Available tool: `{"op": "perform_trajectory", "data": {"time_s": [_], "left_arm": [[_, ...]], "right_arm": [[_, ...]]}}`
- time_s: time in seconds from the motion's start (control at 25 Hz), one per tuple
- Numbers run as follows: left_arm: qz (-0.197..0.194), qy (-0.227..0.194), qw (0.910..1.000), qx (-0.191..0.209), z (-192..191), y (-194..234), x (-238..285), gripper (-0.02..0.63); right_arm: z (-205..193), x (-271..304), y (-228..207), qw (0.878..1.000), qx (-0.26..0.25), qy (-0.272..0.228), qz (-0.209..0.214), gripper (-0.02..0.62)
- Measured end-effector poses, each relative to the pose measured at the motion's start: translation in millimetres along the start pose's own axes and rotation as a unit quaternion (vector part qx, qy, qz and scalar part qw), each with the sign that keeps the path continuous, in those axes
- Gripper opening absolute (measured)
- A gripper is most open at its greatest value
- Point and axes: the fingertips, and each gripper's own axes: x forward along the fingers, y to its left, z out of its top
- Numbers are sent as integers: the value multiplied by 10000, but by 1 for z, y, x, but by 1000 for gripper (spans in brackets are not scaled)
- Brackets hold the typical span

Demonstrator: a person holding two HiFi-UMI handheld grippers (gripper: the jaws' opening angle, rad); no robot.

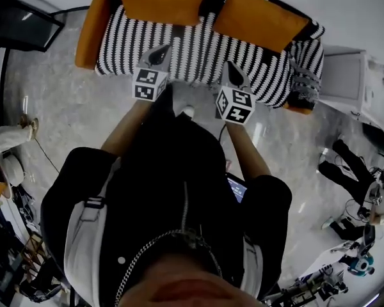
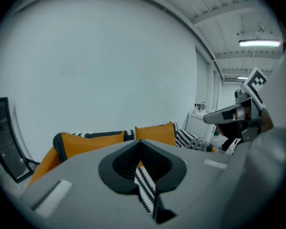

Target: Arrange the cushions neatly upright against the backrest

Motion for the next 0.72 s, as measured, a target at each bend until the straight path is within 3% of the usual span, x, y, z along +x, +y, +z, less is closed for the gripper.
{"op": "perform_trajectory", "data": {"time_s": [0.36, 0.72], "left_arm": [[-333, -106, 9994, 41, 13, -86, -46, 9], [-291, -191, 9991, 227, 15, -95, -61, 9]], "right_arm": [[-27, -63, 5, 9995, -13, -191, 241, 2], [-24, -72, 16, 9981, 59, -450, 413, 2]]}}
